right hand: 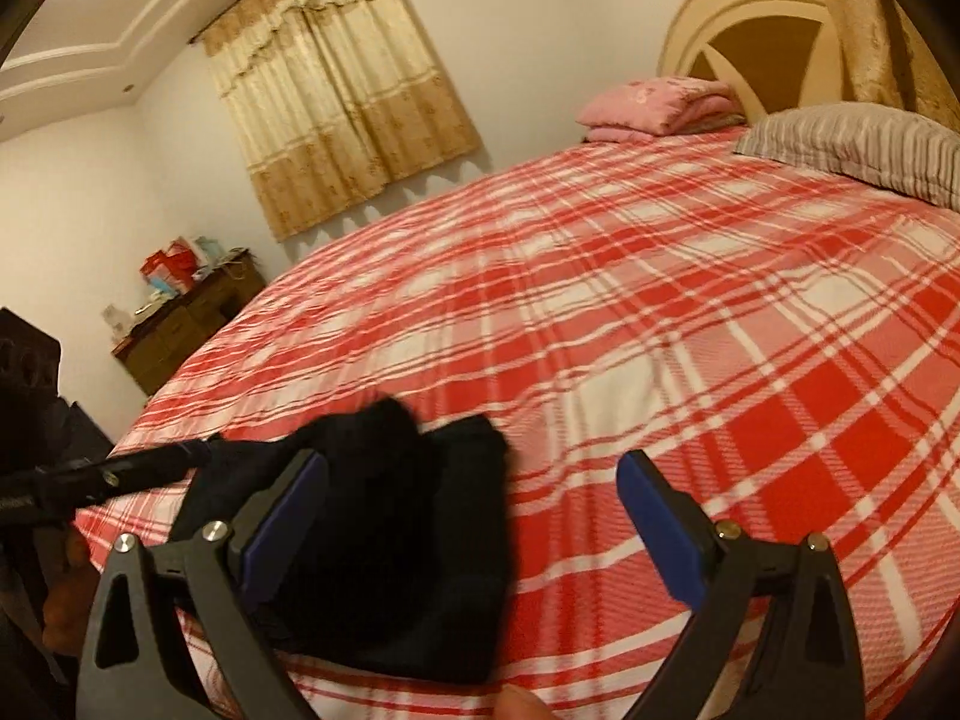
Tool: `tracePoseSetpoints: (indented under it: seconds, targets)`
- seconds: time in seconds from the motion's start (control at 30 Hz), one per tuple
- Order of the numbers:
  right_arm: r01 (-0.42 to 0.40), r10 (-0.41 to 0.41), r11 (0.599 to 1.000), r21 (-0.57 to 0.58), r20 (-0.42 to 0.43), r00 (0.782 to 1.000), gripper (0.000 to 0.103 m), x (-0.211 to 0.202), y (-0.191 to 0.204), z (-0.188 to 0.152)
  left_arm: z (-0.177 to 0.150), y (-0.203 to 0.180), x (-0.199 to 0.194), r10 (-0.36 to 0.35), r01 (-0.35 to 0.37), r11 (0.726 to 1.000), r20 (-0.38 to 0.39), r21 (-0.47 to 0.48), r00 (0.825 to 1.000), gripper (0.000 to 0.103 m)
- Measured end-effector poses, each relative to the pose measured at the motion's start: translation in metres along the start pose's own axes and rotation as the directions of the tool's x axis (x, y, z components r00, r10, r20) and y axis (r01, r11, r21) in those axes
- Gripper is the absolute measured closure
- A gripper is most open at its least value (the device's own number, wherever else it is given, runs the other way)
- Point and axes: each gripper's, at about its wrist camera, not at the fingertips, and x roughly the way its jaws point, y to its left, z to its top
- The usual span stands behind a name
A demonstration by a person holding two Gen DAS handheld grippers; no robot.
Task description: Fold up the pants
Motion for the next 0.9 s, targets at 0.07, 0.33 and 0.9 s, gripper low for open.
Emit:
tracePoseSetpoints:
  seconds: [0.07,0.33,0.9]
  targets:
    - [-0.027,0.027,1.0,-0.016,-0.006,1.0,0.004,0.001,0.008,-0.001,-0.005,0.008,0.002,0.097,-0.097,0.995,0.004,0.014,0.995,0.036]
    - [-0.047,0.022,0.991,-0.129,-0.191,0.981,0.038,0.04,0.043,-0.023,-0.019,0.032,0.008,0.185,-0.185,0.983,-0.029,-0.011,0.982,0.036]
    - [-0.005,-0.027,0.988,-0.156,-0.206,0.978,0.083,0.031,0.046,-0.019,-0.031,0.05,0.018,0.22,-0.223,0.974,-0.081,-0.026,0.972,0.036]
